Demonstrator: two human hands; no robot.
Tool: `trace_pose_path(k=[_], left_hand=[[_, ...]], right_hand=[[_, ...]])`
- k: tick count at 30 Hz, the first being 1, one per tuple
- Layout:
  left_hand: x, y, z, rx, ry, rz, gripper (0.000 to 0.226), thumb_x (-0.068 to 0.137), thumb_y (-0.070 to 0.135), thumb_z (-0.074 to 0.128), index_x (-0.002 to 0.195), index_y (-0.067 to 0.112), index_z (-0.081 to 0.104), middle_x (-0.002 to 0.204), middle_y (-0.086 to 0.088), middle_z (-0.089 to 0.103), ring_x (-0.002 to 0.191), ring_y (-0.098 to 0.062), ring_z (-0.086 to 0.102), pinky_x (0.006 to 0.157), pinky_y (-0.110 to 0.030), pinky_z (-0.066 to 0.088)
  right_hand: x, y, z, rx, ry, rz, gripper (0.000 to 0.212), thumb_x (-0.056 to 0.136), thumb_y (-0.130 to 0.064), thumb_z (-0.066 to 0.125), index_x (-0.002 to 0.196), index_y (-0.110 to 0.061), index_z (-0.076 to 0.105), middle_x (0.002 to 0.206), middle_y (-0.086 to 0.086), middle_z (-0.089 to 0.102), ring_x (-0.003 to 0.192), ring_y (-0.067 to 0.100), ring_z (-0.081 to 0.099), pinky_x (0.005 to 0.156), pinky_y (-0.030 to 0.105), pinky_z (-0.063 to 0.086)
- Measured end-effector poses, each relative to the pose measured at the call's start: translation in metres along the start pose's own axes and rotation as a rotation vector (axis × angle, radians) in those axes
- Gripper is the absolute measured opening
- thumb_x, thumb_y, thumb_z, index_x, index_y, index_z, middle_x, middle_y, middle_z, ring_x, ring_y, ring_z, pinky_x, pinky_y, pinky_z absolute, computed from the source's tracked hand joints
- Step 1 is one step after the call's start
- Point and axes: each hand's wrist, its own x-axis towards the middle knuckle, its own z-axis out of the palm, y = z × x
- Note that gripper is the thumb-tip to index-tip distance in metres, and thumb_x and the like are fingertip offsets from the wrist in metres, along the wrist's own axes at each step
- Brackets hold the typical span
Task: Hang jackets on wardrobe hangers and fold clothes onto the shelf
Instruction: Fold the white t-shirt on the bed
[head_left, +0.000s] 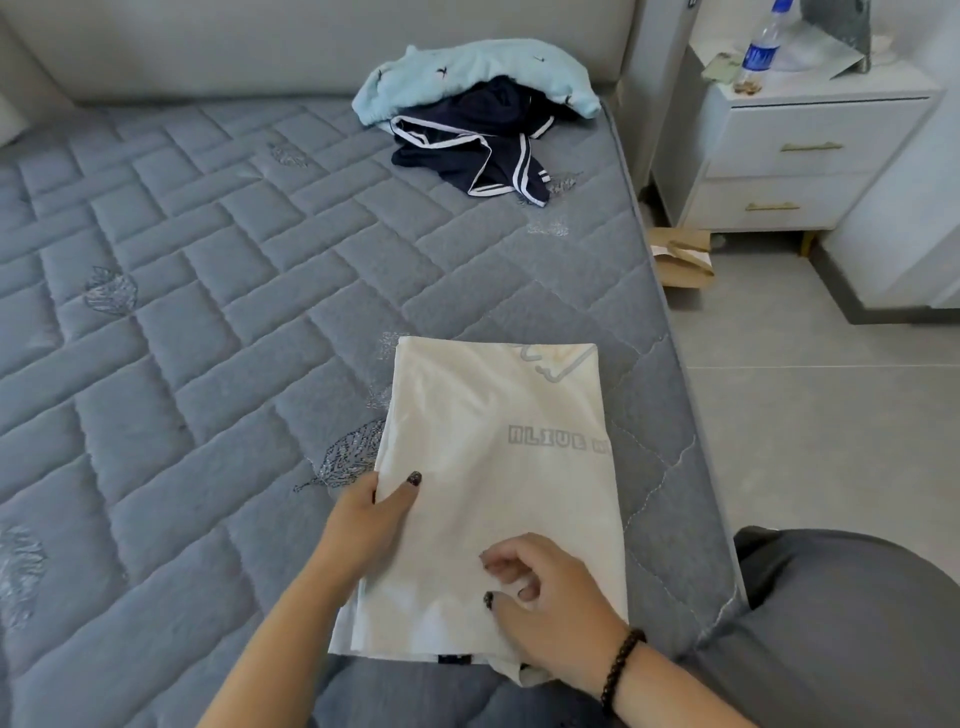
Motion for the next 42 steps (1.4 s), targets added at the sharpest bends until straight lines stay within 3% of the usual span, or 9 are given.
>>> trace_pose_path(k=[8, 14, 17, 20, 24, 27, 33, 38, 42], left_hand=[[-0.036, -0.005, -0.009, 0.042, 0.463, 0.177, 0.033, 0.102, 0.032, 0.041, 0.083, 0.006, 0.048, 0.073, -0.003, 0.052, 0.064, -0.016, 0.045, 0.056, -0.027, 0.033], [-0.044, -0.044, -0.014, 0.191, 0.101, -0.019, 0.04, 0.095, 0.044, 0.053, 0.077, 0.008, 0.058, 0.074, -0.003, 0.064, 0.068, -0.021, 0.059, 0.061, -0.031, 0.041], [-0.056, -0.057, -0.014, 0.157, 0.129, 0.035, 0.03, 0.097, 0.035, 0.052, 0.092, 0.007, 0.062, 0.087, -0.009, 0.067, 0.082, -0.028, 0.062, 0.068, -0.036, 0.045], [-0.06, -0.059, -0.023, 0.257, 0.216, 0.056, 0.028, 0.098, 0.029, 0.05, 0.086, 0.006, 0.061, 0.079, -0.005, 0.063, 0.075, -0.025, 0.057, 0.064, -0.035, 0.04], [-0.059, -0.055, -0.023, 0.473, 0.281, 0.029, 0.024, 0.095, 0.033, 0.054, 0.094, 0.009, 0.054, 0.084, -0.004, 0.06, 0.078, -0.024, 0.053, 0.064, -0.036, 0.038], [-0.052, -0.038, -0.009, 0.544, 0.373, 0.221, 0.03, 0.093, 0.028, 0.058, 0.113, 0.008, 0.05, 0.11, -0.011, 0.058, 0.102, -0.031, 0.052, 0.08, -0.041, 0.043], [-0.012, 0.022, 0.053, 0.779, 0.214, 0.763, 0.048, 0.093, 0.036, 0.049, 0.129, 0.004, 0.052, 0.144, -0.023, 0.042, 0.133, -0.041, 0.041, 0.105, -0.05, 0.04], [0.02, 0.048, 0.099, 1.084, -0.052, 0.724, 0.061, 0.101, 0.048, 0.024, 0.154, 0.029, 0.003, 0.163, -0.003, -0.006, 0.149, -0.024, -0.012, 0.12, -0.049, -0.001], [0.027, 0.03, 0.113, 1.217, -0.005, 0.684, 0.065, 0.096, 0.057, 0.013, 0.149, 0.036, -0.019, 0.161, 0.0, -0.018, 0.148, -0.023, -0.015, 0.119, -0.051, -0.002]], right_hand=[[-0.013, 0.028, -0.047, -0.041, 0.416, 0.39, 0.06, 0.075, -0.02, 0.074, 0.127, -0.013, 0.044, 0.119, 0.001, 0.043, 0.11, 0.016, 0.046, 0.094, 0.027, 0.041], [-0.021, 0.032, -0.048, 0.307, 0.237, 0.543, 0.025, 0.082, -0.02, 0.072, 0.099, -0.006, 0.061, 0.092, 0.006, 0.069, 0.083, 0.021, 0.066, 0.07, 0.036, 0.058], [-0.027, 0.035, -0.048, 0.279, 0.209, 0.529, 0.015, 0.087, -0.019, 0.068, 0.092, -0.007, 0.06, 0.09, 0.01, 0.068, 0.075, 0.023, 0.067, 0.055, 0.035, 0.058], [-0.028, 0.04, -0.047, 0.092, 0.3, 0.465, 0.013, 0.085, -0.022, 0.069, 0.087, -0.012, 0.061, 0.085, 0.005, 0.067, 0.078, 0.022, 0.067, 0.068, 0.04, 0.058], [-0.036, 0.039, -0.039, -0.17, 0.294, 0.39, 0.017, 0.09, -0.026, 0.062, 0.097, -0.013, 0.054, 0.09, 0.0, 0.06, 0.078, 0.014, 0.056, 0.058, 0.021, 0.04], [-0.037, 0.043, -0.041, -0.123, 0.284, 0.346, 0.025, 0.088, -0.028, 0.064, 0.103, -0.019, 0.047, 0.092, -0.005, 0.058, 0.082, 0.011, 0.056, 0.056, 0.013, 0.037], [-0.041, 0.041, -0.053, 0.485, 0.026, 0.566, 0.039, 0.077, -0.008, 0.077, 0.107, -0.013, 0.054, 0.101, 0.004, 0.067, 0.087, 0.017, 0.065, 0.064, 0.035, 0.058], [-0.033, 0.051, -0.062, 0.622, -0.129, 0.645, 0.033, 0.075, 0.009, 0.072, 0.104, -0.003, 0.062, 0.097, 0.012, 0.073, 0.086, 0.025, 0.069, 0.067, 0.038, 0.059], [-0.018, 0.058, -0.059, 0.135, -0.105, 0.63, 0.04, 0.059, -0.014, 0.086, 0.092, -0.01, 0.064, 0.099, 0.005, 0.07, 0.096, 0.021, 0.066, 0.086, 0.036, 0.055]])
